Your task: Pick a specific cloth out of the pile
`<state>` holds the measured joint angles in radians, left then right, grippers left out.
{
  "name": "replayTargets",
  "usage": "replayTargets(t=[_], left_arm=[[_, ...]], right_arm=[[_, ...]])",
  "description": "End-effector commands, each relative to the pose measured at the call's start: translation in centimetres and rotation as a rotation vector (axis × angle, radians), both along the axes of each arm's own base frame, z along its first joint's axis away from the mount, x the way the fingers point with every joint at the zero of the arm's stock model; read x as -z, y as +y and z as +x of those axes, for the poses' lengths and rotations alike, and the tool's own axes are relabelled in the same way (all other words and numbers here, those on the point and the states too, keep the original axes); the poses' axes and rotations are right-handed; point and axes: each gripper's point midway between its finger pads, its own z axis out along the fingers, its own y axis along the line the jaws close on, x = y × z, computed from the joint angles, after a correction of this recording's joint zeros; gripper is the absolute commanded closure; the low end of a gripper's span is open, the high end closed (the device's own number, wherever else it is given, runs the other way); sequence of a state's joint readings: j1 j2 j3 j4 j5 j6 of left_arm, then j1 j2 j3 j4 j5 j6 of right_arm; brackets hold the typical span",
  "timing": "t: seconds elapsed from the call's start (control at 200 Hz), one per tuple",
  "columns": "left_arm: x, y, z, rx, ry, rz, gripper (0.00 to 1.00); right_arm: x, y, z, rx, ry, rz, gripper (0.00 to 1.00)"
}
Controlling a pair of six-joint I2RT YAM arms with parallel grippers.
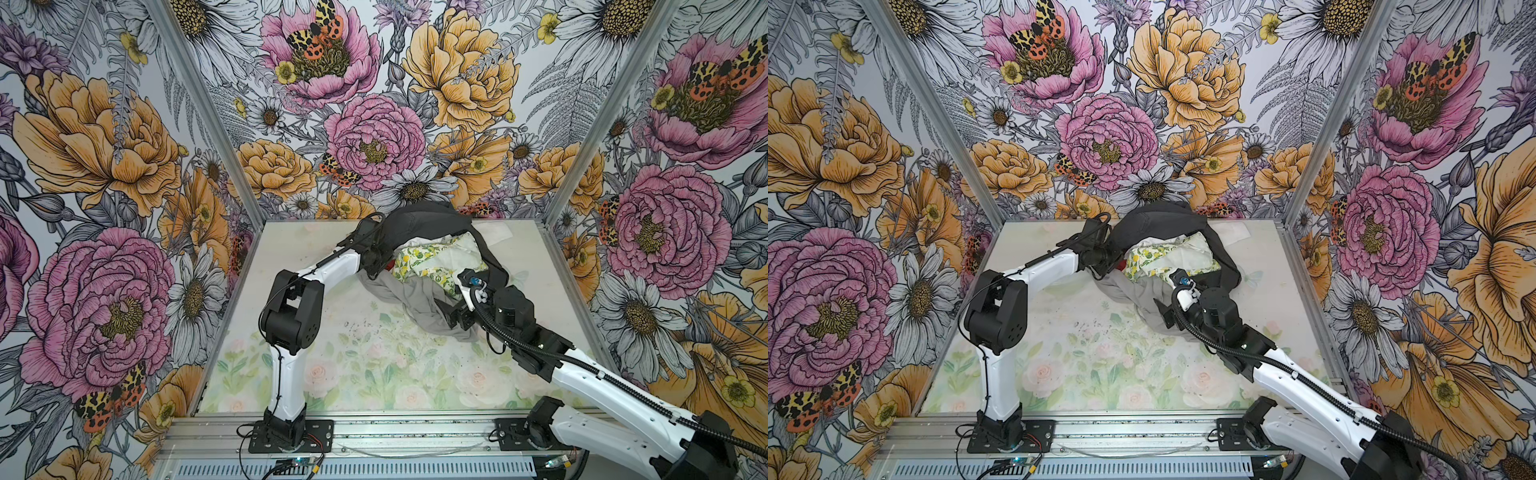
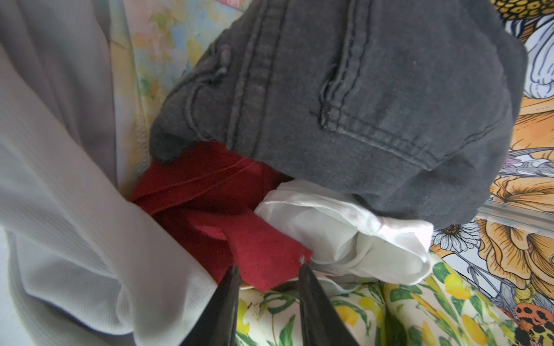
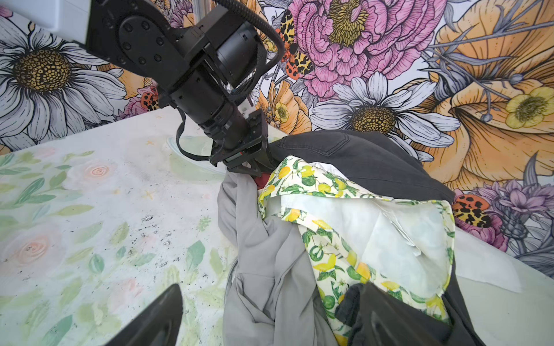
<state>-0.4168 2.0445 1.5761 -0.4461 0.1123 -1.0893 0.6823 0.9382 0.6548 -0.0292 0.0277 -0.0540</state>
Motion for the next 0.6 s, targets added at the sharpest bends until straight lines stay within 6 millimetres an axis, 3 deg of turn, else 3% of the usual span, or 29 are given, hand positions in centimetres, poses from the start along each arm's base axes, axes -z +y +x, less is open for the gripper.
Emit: replayTargets(t=[0.0, 0.595], left_arm=[[-0.3, 0.2, 0.9, -0.027, -0.003, -0.007, 0.65], [1.3, 0.1, 2.6, -0.058, 0.025, -0.011, 0.69]], right_arm=[[-0.1, 1.4, -0.6, -0.087, -0.016, -0.002, 0.08], [0.3, 1.9, -1.1, -0.121, 0.001, 0.0, 0.08]])
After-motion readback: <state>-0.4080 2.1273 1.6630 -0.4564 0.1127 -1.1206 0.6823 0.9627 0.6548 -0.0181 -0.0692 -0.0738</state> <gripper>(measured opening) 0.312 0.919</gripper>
